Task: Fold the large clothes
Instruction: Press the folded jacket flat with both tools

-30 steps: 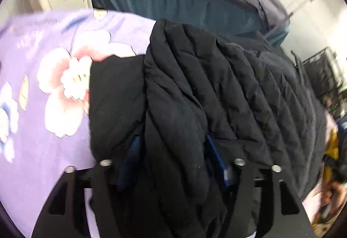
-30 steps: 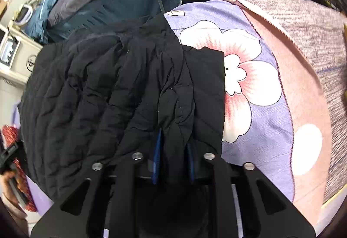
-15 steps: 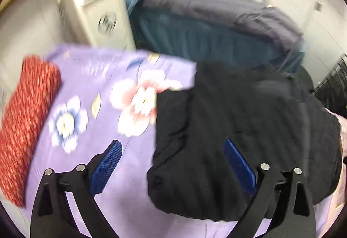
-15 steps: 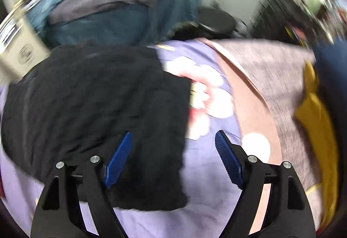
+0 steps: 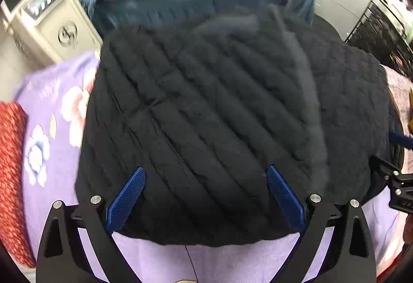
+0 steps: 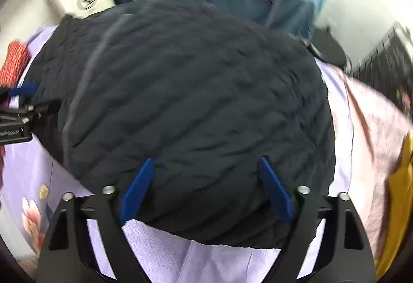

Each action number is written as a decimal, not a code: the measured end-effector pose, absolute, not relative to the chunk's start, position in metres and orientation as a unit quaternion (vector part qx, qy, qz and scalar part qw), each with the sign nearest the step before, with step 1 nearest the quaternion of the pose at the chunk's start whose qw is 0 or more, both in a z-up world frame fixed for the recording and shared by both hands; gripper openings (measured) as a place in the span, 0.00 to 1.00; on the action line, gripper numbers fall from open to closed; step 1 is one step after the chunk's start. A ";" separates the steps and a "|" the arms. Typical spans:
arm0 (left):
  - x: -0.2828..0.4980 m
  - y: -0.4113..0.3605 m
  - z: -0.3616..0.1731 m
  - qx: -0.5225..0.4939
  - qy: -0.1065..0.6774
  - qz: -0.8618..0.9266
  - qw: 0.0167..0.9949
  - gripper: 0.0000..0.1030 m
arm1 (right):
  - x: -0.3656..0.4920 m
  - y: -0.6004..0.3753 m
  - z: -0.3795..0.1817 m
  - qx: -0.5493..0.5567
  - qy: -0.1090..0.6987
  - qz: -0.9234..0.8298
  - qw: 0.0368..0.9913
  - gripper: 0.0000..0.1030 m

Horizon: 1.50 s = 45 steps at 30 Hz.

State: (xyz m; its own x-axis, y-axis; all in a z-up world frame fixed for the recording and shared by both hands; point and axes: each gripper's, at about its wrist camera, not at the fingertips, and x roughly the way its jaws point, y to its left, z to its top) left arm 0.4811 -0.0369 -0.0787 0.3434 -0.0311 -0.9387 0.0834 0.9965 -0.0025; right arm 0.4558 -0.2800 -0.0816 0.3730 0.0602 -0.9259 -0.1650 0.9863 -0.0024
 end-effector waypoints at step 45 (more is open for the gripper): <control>0.553 -0.038 -0.141 0.004 0.636 -0.055 0.770 0.96 | 0.534 -0.291 -0.150 -0.031 0.625 0.017 0.780 0.96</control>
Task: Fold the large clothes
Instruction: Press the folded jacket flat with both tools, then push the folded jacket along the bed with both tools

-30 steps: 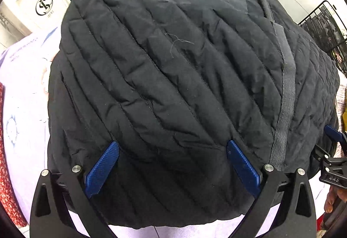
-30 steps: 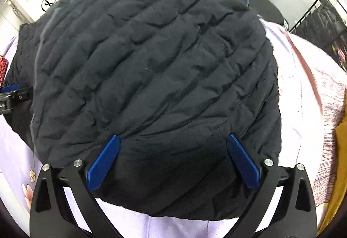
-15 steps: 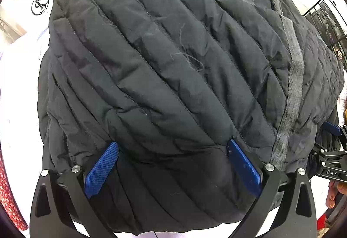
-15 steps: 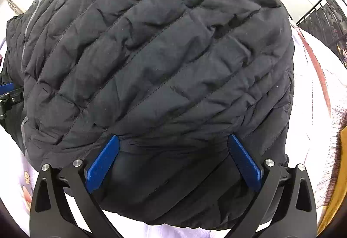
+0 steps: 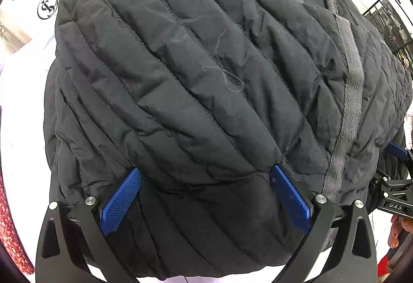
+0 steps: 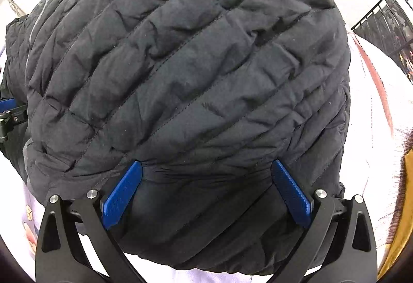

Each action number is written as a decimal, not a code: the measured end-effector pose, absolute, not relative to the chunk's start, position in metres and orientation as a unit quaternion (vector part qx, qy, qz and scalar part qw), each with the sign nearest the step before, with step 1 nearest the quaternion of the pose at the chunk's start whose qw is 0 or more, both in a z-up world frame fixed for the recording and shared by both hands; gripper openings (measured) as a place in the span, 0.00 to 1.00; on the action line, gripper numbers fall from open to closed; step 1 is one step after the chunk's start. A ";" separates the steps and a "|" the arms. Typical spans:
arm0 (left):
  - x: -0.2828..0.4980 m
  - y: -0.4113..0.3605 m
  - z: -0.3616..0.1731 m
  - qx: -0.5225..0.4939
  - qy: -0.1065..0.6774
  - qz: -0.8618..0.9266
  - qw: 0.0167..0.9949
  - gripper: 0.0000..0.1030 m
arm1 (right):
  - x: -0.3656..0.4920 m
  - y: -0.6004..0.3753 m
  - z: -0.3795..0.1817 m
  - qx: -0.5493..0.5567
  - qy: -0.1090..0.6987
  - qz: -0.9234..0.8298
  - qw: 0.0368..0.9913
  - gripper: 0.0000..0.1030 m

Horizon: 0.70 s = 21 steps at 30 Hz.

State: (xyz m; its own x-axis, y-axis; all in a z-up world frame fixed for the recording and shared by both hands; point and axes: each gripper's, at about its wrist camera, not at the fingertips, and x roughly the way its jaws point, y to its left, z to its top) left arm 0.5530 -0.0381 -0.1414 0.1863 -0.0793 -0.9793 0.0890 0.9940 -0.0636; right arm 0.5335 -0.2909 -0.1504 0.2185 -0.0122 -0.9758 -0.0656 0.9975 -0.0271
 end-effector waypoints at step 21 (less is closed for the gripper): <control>0.469 0.009 -0.089 -0.022 0.579 -0.009 0.815 0.94 | 0.480 -0.368 -0.065 0.045 0.518 -0.008 0.854 0.95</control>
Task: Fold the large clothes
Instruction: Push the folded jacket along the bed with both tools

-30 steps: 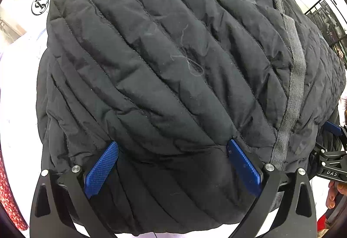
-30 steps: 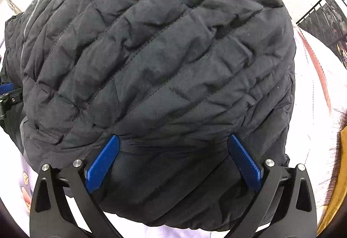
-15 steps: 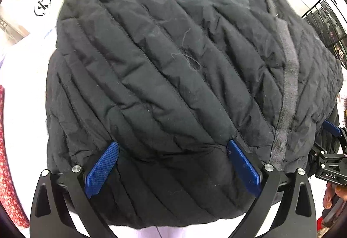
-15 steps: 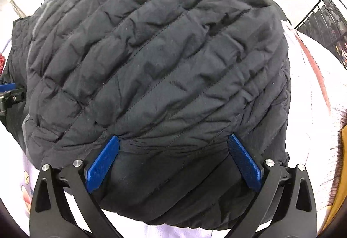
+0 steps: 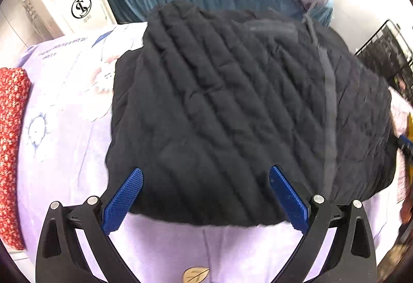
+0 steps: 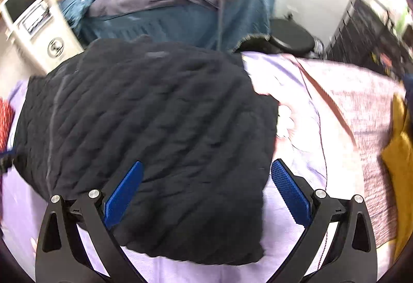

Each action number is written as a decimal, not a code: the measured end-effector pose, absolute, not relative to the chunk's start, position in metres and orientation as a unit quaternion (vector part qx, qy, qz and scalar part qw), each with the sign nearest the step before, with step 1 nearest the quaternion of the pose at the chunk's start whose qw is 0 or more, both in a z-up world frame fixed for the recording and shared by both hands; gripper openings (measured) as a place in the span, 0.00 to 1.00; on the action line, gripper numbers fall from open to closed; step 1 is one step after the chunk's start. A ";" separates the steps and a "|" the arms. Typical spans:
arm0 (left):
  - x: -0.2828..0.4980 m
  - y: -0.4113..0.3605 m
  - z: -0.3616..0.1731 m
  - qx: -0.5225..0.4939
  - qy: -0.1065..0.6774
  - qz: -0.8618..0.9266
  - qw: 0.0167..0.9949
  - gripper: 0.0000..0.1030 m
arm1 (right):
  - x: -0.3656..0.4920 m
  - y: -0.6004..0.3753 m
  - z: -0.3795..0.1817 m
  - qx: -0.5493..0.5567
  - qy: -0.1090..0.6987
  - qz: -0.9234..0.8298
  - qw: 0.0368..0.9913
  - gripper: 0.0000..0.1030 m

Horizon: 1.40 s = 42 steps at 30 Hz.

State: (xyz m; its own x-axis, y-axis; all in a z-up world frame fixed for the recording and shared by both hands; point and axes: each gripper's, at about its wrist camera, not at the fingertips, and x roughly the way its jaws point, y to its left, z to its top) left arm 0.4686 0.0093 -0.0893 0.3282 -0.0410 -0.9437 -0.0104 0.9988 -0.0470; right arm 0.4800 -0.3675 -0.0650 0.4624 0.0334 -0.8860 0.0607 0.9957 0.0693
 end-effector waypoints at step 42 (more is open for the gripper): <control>0.432 0.059 -0.081 -0.094 0.588 0.013 0.803 0.94 | 0.526 -0.419 -0.158 0.263 0.620 0.089 0.734 0.92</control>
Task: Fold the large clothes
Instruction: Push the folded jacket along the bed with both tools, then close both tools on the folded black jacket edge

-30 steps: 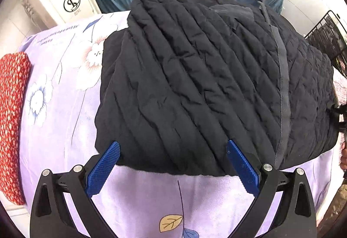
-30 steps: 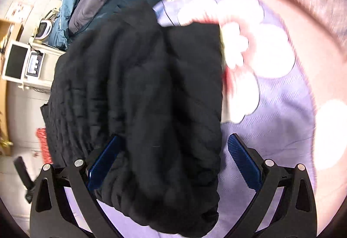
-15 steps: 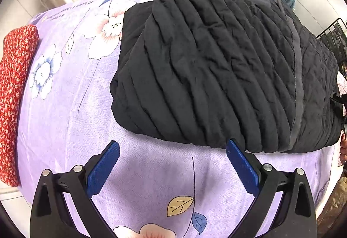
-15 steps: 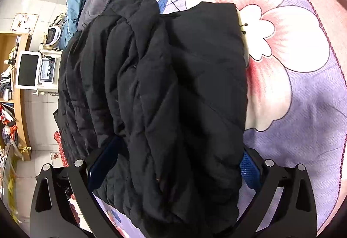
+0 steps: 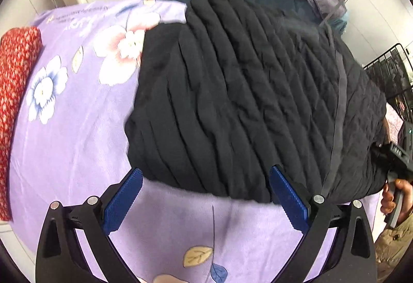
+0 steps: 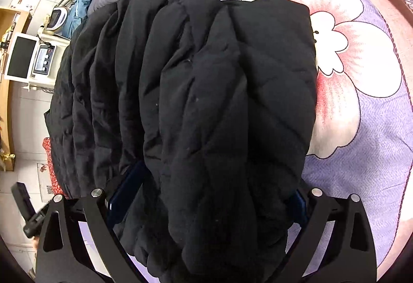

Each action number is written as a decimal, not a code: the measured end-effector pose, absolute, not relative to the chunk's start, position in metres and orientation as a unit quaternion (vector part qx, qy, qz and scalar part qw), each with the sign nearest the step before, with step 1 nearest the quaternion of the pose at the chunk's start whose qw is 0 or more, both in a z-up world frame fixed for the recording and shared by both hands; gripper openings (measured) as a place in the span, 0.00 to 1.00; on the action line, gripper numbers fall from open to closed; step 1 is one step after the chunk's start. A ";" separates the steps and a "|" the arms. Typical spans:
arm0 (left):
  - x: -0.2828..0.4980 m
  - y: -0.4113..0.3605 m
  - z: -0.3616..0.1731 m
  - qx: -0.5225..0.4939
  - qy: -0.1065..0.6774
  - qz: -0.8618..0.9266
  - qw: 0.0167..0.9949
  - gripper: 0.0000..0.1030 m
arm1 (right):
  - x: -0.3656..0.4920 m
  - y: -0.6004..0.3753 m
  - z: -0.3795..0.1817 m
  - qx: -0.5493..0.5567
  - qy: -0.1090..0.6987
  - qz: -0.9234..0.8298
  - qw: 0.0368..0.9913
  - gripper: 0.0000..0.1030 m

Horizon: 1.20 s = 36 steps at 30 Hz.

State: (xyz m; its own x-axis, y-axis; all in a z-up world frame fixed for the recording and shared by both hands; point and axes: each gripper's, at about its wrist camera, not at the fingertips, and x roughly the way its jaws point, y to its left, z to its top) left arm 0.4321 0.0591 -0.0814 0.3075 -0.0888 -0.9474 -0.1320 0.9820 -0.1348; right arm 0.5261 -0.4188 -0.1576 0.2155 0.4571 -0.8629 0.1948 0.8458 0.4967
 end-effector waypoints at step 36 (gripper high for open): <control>0.508 0.149 -0.170 -0.280 0.596 -0.171 0.733 0.95 | 0.547 -0.417 -0.164 0.260 0.640 0.085 0.718 0.93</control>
State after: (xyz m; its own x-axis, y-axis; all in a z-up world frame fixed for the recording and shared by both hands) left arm 0.5084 0.1493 -0.1701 0.2317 -0.5838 -0.7782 -0.0826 0.7852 -0.6137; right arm 0.5474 -0.4169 -0.1641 0.1663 0.4554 -0.8746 0.2100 0.8503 0.4826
